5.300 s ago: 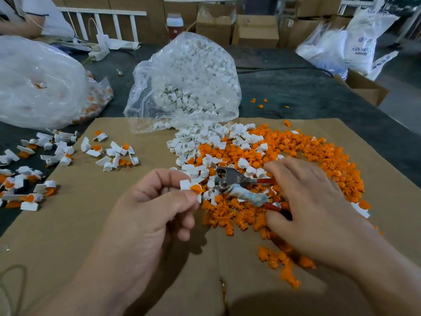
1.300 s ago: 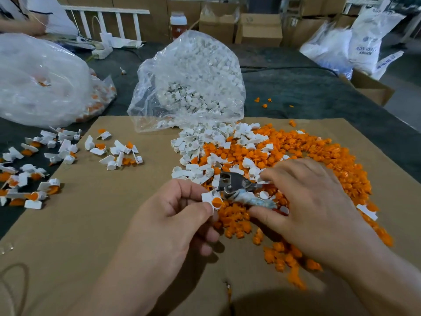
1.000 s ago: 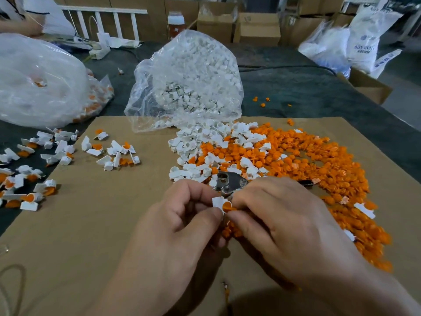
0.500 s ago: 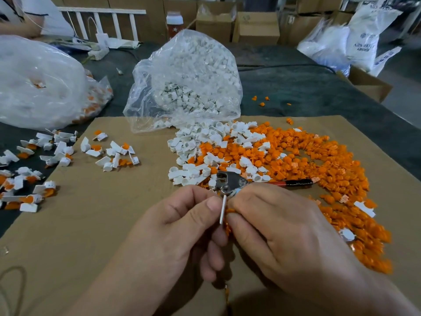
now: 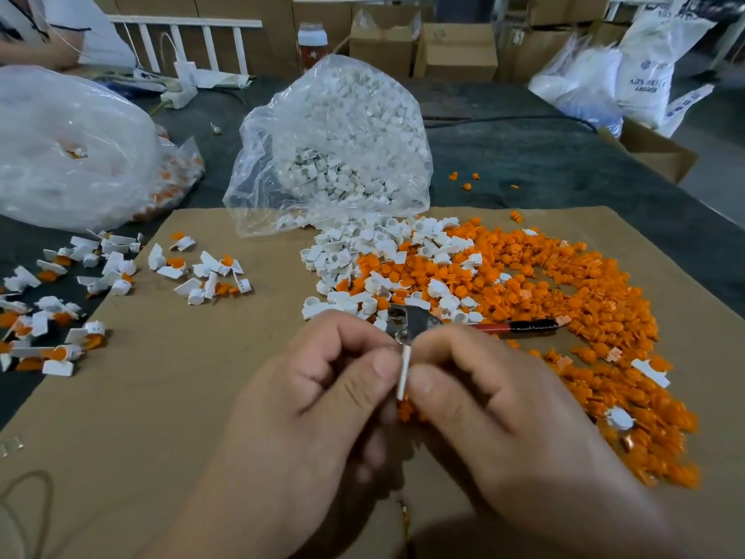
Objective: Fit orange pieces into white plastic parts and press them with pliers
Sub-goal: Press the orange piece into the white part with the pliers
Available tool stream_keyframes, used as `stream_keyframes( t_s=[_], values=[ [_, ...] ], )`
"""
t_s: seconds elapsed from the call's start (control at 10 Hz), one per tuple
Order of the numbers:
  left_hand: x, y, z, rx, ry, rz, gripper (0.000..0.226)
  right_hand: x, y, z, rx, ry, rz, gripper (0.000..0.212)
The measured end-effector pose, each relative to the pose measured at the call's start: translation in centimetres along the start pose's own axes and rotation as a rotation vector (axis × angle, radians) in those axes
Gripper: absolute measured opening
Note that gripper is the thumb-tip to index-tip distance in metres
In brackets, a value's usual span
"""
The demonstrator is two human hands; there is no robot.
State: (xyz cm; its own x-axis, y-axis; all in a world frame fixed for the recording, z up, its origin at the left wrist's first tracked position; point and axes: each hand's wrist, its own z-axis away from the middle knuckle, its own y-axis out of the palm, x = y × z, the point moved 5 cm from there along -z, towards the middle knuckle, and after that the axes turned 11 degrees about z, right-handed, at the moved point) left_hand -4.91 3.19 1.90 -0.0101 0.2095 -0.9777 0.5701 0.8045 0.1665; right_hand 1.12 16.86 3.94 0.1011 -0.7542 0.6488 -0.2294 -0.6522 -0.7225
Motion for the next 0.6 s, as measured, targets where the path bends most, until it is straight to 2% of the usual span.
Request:
stream_keyframes(
  t_s=[0.1,0.2,0.3,0.4,0.5,0.6],
  values=[
    [0.3,-0.2,-0.5,0.010,-0.133,0.143,0.017,0.7,0.1,-0.1,-0.042,-0.187,0.395,0.012],
    [0.5,0.1,-0.5,0.064,-0.150,0.196,0.022,0.8,0.6,0.1,-0.020,-0.239,0.452,0.015],
    [0.1,0.1,0.0,0.106,-0.007,0.062,0.030,0.3,0.8,0.7,0.053,-0.110,0.274,0.024],
    [-0.2,0.5,0.2,0.118,0.081,-0.050,0.042,0.2,0.8,0.7,0.206,0.217,-0.307,0.033],
    [0.8,0.0,0.0,0.071,-0.021,0.056,0.035,0.7,-0.4,0.7,0.149,0.071,-0.184,0.034],
    [0.7,0.5,-0.3,0.059,-0.105,0.164,0.027,0.8,-1.1,0.6,-0.012,-0.034,0.018,0.029]
  ],
)
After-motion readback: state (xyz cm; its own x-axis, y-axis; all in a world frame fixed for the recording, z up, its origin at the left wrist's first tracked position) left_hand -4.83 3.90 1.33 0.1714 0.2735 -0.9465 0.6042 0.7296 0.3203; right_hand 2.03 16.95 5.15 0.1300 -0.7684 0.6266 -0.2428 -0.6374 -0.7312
